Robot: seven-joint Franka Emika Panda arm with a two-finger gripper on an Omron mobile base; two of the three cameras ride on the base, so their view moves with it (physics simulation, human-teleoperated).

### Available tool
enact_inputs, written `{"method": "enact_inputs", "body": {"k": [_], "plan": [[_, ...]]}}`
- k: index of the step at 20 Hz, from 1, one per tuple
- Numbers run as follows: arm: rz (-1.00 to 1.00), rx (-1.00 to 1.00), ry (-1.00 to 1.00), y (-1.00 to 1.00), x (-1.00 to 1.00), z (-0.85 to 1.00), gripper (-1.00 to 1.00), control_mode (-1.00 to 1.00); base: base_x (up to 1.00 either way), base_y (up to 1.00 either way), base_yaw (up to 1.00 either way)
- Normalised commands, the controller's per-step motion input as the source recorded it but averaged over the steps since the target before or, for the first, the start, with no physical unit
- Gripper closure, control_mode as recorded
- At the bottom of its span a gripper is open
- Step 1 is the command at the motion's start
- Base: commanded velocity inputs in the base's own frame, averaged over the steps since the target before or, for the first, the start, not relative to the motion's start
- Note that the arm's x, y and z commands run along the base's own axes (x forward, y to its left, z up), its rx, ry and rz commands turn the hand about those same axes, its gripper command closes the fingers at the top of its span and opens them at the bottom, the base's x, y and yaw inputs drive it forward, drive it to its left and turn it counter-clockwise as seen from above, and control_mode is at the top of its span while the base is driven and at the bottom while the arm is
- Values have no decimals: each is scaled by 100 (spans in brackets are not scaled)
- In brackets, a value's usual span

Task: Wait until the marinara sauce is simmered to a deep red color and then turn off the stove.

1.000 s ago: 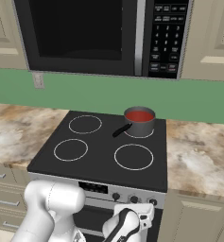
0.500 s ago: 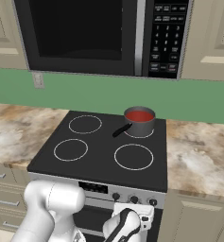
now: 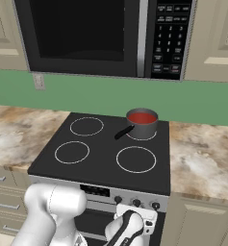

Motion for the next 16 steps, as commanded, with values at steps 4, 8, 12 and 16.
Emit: {"method": "enact_inputs", "body": {"k": [4,8,12,16], "plan": [[0,18,0,-16,-9,2,100,-100,0,0,0],[-1,19,0,-17,-11,0,100,-100,0,0,0],[-1,18,0,-14,-9,1,100,-100,0,0,0],[-2,17,2,-8,-3,3,100,-100,0,0,0]]}}
